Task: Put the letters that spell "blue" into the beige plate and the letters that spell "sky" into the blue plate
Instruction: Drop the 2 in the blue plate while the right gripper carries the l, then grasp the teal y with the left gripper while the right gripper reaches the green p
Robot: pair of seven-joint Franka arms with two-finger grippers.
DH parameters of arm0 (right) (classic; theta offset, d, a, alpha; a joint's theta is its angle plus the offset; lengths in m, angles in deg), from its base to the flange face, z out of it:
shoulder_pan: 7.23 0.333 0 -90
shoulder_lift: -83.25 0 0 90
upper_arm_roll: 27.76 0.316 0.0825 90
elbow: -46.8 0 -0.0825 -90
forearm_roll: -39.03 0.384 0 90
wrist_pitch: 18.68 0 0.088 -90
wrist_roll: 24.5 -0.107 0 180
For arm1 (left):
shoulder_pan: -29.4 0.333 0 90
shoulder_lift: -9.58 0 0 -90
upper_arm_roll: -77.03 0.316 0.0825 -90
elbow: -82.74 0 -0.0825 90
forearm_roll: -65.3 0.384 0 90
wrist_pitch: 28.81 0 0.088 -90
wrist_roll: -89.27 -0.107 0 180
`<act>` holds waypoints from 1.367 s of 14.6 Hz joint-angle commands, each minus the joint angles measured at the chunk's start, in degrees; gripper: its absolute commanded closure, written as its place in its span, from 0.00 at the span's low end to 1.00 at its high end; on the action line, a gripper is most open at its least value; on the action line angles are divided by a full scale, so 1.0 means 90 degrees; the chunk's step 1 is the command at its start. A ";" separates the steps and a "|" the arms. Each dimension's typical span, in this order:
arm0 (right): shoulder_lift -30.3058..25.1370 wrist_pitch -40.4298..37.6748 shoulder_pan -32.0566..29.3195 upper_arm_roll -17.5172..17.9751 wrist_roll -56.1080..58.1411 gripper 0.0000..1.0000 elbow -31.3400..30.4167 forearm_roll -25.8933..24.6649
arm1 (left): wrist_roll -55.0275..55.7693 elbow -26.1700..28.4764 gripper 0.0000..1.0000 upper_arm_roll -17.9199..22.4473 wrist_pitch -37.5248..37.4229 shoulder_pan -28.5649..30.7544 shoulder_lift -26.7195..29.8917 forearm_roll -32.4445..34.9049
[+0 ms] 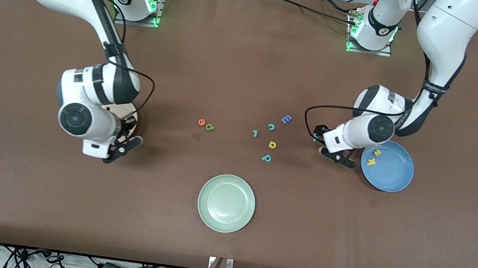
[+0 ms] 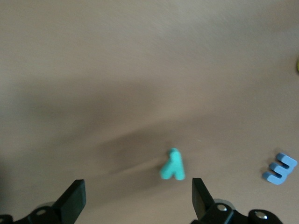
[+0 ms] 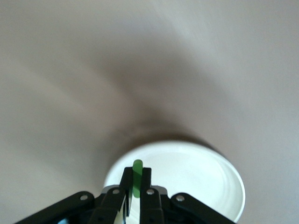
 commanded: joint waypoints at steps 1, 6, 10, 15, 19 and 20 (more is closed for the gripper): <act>-0.0283 0.0372 -0.0404 0.0082 -0.0189 1.00 -0.0786 -0.0050 | 0.0309 0.0179 0.00 0.0037 0.0240 -0.0218 0.0148 0.0188; -0.0234 0.0978 -0.0630 0.0092 -0.0258 1.00 -0.1411 0.0018 | 0.0397 0.0179 0.00 0.0017 0.0437 -0.0238 -0.0067 0.1038; -0.0350 0.1292 -0.0601 0.0112 -0.0773 0.00 -0.1813 0.0008 | 0.0407 0.0169 0.21 0.0027 0.0437 -0.0394 -0.0155 0.1068; -0.0780 0.0696 0.0111 0.0200 -0.1818 0.00 -0.1150 0.0018 | 0.0416 0.0111 0.61 0.0046 0.0437 -0.0423 -0.0273 0.1203; -0.0654 0.0783 0.1038 0.0190 -0.2767 0.00 -0.0895 0.0388 | 0.0416 0.0111 0.86 0.0046 0.0408 -0.0404 -0.0263 0.1292; -0.0625 0.0851 0.1243 0.0190 -0.2652 0.00 -0.0856 0.0457 | 0.0416 0.0111 0.88 0.0056 0.0369 -0.0394 -0.0243 0.1292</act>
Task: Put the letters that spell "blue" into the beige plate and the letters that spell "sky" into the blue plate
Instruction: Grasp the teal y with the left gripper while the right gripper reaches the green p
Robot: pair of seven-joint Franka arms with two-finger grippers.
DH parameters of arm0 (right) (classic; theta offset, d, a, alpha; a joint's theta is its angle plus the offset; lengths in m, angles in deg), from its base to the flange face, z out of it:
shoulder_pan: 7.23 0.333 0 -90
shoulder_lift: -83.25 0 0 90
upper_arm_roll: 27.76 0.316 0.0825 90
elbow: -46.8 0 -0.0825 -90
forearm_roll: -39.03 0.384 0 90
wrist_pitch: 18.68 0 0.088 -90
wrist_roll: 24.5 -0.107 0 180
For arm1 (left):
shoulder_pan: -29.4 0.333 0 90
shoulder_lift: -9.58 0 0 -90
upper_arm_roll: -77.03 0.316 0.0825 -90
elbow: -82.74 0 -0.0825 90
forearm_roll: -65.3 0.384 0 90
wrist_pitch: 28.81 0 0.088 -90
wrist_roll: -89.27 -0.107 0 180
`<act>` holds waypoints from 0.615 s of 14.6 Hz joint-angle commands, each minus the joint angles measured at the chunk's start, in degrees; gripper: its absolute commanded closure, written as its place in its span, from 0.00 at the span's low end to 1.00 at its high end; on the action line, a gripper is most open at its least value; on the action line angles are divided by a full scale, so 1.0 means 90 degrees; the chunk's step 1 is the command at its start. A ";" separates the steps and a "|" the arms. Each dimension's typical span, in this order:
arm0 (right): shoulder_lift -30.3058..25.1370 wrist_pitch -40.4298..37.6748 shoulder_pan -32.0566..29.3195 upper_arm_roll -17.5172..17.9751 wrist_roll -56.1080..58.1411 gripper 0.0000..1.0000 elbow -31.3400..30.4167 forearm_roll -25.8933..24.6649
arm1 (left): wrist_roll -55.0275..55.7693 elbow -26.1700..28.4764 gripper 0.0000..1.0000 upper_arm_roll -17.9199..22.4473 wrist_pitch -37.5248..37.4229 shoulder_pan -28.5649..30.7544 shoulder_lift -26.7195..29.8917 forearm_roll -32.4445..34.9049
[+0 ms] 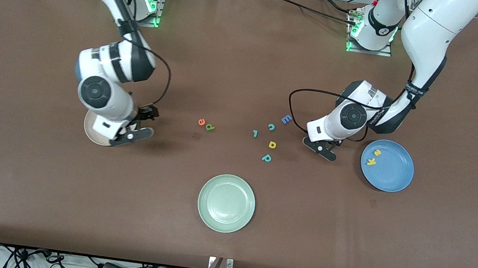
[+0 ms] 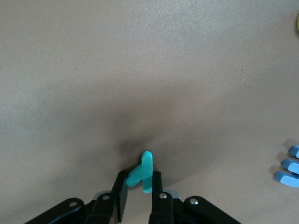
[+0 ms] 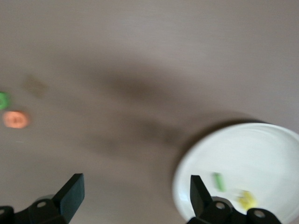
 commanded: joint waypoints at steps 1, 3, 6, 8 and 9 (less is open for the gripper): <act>0.0279 0.0170 0.0581 -0.0041 -0.0053 0.00 0.0193 0.0182 | 0.0095 0.0002 0.90 0.0018 0.0033 0.0030 -0.0007 0.0156; 0.0543 0.0259 0.1049 -0.0041 -0.0218 0.00 0.0514 0.0414 | 0.0095 -0.0037 0.90 0.0038 -0.0200 0.0089 0.0119 0.0156; 0.1099 0.0278 0.1519 -0.0060 -0.1055 0.04 0.1207 0.0953 | 0.0056 -0.0970 0.89 0.0018 -0.1865 0.0245 0.0364 0.0156; 0.1480 0.0278 0.1686 -0.0060 -0.1816 0.10 0.1627 0.0914 | -0.0003 -0.1674 0.89 0.0057 -0.2883 0.0284 0.0345 0.0175; 0.1636 0.0278 0.1725 -0.0060 -0.2062 0.11 0.1774 0.0914 | -0.0013 -0.1813 0.89 0.0096 -0.3119 0.0342 0.0345 0.0320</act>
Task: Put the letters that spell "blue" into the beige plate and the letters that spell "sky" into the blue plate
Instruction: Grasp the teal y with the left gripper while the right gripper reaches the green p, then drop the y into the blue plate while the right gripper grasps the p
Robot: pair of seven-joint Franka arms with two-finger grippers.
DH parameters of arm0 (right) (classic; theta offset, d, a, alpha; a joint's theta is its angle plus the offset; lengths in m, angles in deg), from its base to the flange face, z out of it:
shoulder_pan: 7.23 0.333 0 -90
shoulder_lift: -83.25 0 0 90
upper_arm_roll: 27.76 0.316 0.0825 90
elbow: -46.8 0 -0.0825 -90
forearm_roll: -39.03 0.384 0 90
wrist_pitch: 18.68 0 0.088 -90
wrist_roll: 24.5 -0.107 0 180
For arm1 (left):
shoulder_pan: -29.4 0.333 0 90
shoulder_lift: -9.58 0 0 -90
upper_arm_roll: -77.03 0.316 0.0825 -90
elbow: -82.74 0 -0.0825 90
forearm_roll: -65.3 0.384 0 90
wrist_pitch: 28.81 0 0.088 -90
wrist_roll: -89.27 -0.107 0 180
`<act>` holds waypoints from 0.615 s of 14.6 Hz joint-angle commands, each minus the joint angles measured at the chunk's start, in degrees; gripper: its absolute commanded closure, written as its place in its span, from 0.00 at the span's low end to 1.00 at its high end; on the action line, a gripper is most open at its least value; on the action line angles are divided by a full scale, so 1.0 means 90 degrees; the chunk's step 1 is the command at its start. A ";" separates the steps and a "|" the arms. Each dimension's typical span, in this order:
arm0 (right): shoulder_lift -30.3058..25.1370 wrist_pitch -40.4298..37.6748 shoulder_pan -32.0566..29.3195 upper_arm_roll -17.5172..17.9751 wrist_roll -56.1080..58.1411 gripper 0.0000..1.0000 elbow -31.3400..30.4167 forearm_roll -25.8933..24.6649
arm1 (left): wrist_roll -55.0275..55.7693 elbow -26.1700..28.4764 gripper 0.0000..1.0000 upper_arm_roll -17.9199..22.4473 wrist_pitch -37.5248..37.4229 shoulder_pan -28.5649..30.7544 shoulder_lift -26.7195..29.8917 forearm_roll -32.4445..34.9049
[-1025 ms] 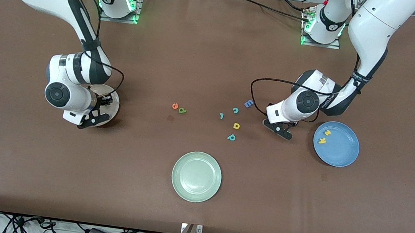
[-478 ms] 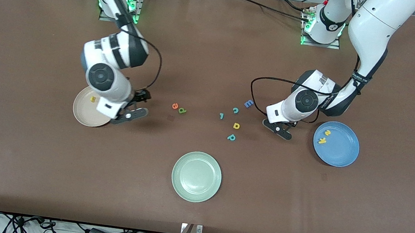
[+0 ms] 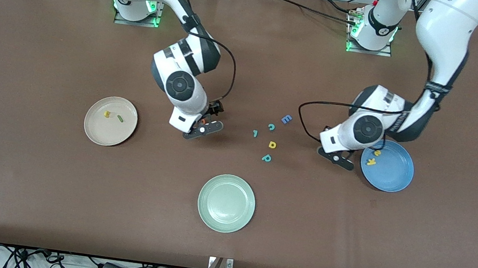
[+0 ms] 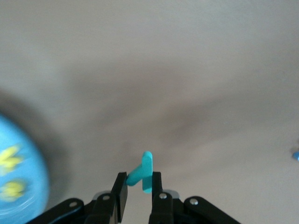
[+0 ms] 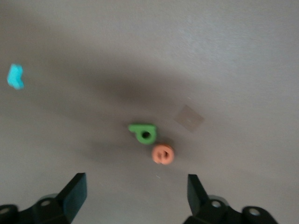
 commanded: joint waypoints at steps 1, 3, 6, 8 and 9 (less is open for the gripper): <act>0.0587 -0.0056 0.0131 -0.0083 -0.0648 0.14 0.0674 0.0090 | -0.0032 -0.0522 0.89 0.0057 -0.0781 0.0180 0.0026 0.0656; 0.0617 0.0003 0.0121 -0.0122 -0.0708 0.30 0.0675 0.0080 | -0.0246 -0.0494 0.88 0.0057 -0.0782 0.0463 -0.0022 0.1273; 0.0792 0.0032 0.0150 -0.0132 -0.1438 0.35 0.0675 0.0051 | -0.0618 -0.0503 0.28 0.0048 -0.0704 0.1038 -0.0198 0.1363; 0.0851 0.0100 0.0150 -0.0132 -0.1596 0.37 0.0675 0.0041 | -0.0628 -0.0542 0.00 0.0028 -0.0694 0.1157 -0.0267 0.1334; 0.0861 0.0110 0.0150 -0.0132 -0.1606 0.38 0.0675 0.0050 | -0.0619 -0.0620 0.00 -0.0001 -0.0723 0.1128 -0.0257 0.1324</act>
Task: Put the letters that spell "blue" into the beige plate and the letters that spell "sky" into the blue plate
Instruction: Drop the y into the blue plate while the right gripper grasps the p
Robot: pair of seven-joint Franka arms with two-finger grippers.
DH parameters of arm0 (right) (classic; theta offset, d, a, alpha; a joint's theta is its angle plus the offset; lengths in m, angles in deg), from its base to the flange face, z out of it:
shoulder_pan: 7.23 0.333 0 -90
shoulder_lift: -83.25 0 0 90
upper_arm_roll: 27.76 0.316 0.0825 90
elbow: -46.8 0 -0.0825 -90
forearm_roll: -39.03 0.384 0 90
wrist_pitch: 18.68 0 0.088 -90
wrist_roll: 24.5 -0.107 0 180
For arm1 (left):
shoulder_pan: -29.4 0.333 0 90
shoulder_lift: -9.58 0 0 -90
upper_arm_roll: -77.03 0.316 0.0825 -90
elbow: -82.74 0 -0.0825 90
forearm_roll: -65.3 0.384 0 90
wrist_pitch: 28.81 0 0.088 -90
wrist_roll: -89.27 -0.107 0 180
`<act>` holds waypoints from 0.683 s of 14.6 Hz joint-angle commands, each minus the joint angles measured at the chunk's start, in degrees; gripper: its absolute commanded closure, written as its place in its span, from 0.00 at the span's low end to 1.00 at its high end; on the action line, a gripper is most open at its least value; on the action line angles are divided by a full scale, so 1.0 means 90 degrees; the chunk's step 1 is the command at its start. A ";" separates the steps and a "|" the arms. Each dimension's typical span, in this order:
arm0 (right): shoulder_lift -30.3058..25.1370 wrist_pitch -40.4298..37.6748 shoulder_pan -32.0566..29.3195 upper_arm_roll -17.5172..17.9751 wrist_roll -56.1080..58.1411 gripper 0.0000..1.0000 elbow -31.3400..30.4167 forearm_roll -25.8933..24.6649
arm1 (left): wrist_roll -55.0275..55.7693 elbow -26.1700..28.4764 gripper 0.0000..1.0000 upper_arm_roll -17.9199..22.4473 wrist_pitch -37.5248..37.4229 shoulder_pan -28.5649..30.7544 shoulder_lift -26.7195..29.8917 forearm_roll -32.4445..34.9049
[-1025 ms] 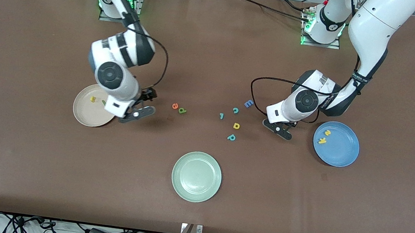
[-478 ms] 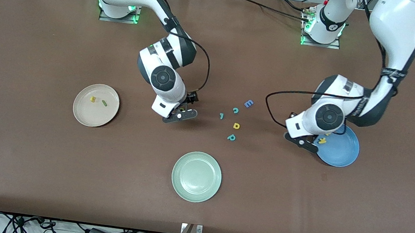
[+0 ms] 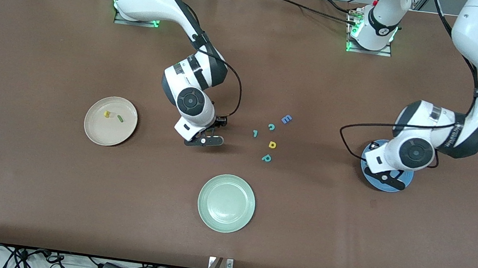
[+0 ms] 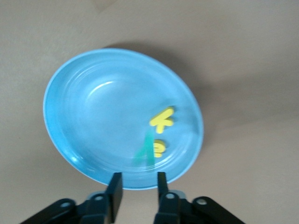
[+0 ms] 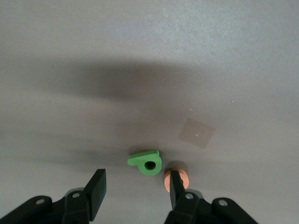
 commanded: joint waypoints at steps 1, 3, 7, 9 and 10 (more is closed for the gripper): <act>0.0130 0.0022 0.0075 -0.0048 -0.0211 0.39 0.0148 0.0049 | -0.0075 -0.0261 0.00 -0.0128 -0.0091 -0.0041 -0.0033 0.0086; 0.0150 0.0022 0.0075 -0.0048 -0.0221 0.40 0.0148 0.0049 | -0.0065 -0.0447 0.00 -0.0147 -0.0111 -0.0051 -0.0033 0.0047; 0.0218 0.0139 0.0075 -0.0048 -0.0211 0.40 0.0148 0.0059 | -0.0055 -0.0905 0.00 -0.0225 -0.0130 -0.0012 0.0016 -0.0196; 0.0277 0.0178 0.0095 -0.0048 -0.0192 0.40 0.0148 0.0040 | -0.0026 -0.1364 0.00 -0.0225 -0.0401 -0.0012 0.0016 -0.0703; 0.0306 0.0227 0.0114 -0.0048 -0.0172 0.40 0.0148 0.0040 | -0.0007 -0.1704 0.00 -0.0235 -0.0829 -0.0060 0.0016 -0.0763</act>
